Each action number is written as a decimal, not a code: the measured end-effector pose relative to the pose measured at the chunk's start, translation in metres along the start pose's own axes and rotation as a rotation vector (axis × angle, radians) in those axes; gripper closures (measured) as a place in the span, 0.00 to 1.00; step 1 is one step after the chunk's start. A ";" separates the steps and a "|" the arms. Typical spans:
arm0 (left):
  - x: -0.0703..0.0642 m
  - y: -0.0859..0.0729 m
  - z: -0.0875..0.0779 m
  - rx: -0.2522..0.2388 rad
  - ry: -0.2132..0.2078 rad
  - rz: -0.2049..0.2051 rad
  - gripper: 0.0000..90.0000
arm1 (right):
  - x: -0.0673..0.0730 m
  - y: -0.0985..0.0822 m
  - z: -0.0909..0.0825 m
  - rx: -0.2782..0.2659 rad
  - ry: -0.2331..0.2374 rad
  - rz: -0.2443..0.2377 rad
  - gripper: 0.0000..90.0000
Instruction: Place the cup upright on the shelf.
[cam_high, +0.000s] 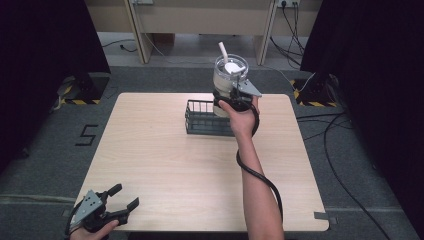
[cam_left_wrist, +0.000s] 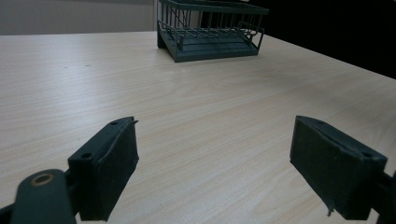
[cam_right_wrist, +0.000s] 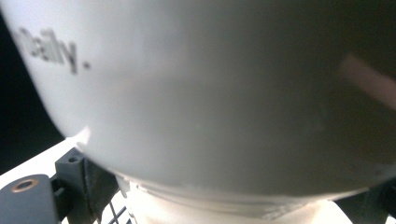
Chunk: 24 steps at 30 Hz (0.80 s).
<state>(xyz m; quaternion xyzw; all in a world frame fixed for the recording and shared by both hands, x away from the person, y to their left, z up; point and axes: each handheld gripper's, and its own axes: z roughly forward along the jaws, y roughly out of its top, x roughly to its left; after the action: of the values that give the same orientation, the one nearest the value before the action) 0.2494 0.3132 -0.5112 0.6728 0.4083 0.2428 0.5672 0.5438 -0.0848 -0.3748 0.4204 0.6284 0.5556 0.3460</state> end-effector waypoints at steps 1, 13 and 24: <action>0.000 0.000 0.000 -0.001 0.000 -0.002 0.16 | 0.000 -0.001 0.002 0.004 0.000 0.004 0.11; 0.001 0.000 0.000 -0.004 0.003 -0.004 0.16 | 0.002 -0.009 0.025 0.031 -0.002 0.006 0.11; 0.000 0.000 -0.001 -0.002 -0.001 0.003 0.16 | 0.004 -0.025 0.032 0.065 -0.005 0.012 0.11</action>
<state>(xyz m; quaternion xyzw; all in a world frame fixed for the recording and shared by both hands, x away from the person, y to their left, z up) 0.2486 0.3131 -0.5110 0.6728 0.4067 0.2438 0.5678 0.5674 -0.0691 -0.4039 0.4367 0.6428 0.5357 0.3303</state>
